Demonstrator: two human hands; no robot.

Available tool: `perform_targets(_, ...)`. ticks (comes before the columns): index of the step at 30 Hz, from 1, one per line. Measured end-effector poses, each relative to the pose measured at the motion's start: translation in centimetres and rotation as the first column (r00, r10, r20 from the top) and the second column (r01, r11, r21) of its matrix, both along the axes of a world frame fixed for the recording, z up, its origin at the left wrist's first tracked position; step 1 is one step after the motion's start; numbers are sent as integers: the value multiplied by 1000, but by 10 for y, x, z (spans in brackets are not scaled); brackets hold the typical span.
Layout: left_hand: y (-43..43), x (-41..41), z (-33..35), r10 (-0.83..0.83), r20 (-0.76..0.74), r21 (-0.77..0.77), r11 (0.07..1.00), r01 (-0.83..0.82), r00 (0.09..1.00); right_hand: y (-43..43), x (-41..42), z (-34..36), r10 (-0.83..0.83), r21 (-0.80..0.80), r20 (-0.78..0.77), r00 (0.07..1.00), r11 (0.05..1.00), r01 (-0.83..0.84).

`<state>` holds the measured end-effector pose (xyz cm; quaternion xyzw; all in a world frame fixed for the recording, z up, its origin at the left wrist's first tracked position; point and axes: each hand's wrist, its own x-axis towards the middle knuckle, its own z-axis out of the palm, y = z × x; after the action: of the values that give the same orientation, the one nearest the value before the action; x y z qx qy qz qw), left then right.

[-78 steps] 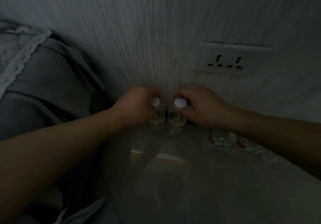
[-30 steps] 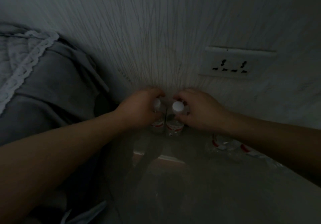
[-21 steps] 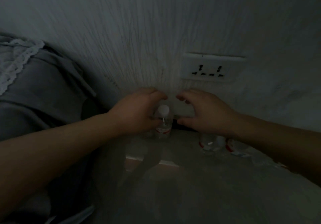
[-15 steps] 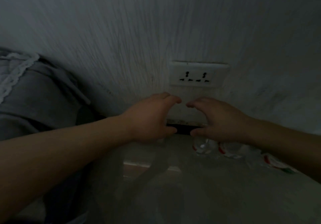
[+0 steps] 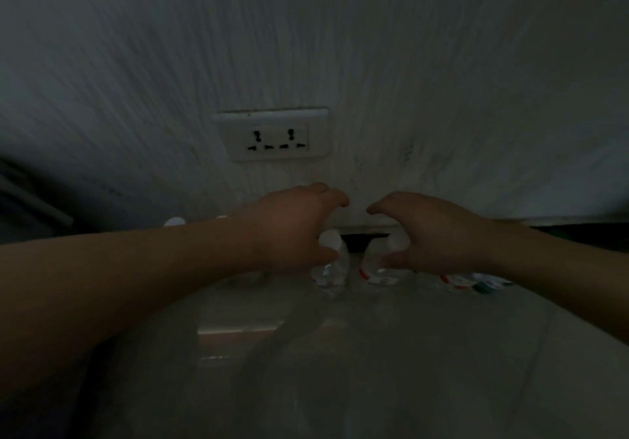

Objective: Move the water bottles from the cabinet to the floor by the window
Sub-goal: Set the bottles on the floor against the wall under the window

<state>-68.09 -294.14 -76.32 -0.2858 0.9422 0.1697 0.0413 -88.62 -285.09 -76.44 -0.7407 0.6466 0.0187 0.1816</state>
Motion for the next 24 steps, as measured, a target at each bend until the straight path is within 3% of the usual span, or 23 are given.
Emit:
perform_targets(9,10,-9,-19,-37,98,37,999,33,995,14,-20,-13,18,-26,68,998,1000,-16)
perform_targets(24,1,-1,-28,21,13,98,995,-22,1000,4,-4,-24,-30,-134,19,999,991,32)
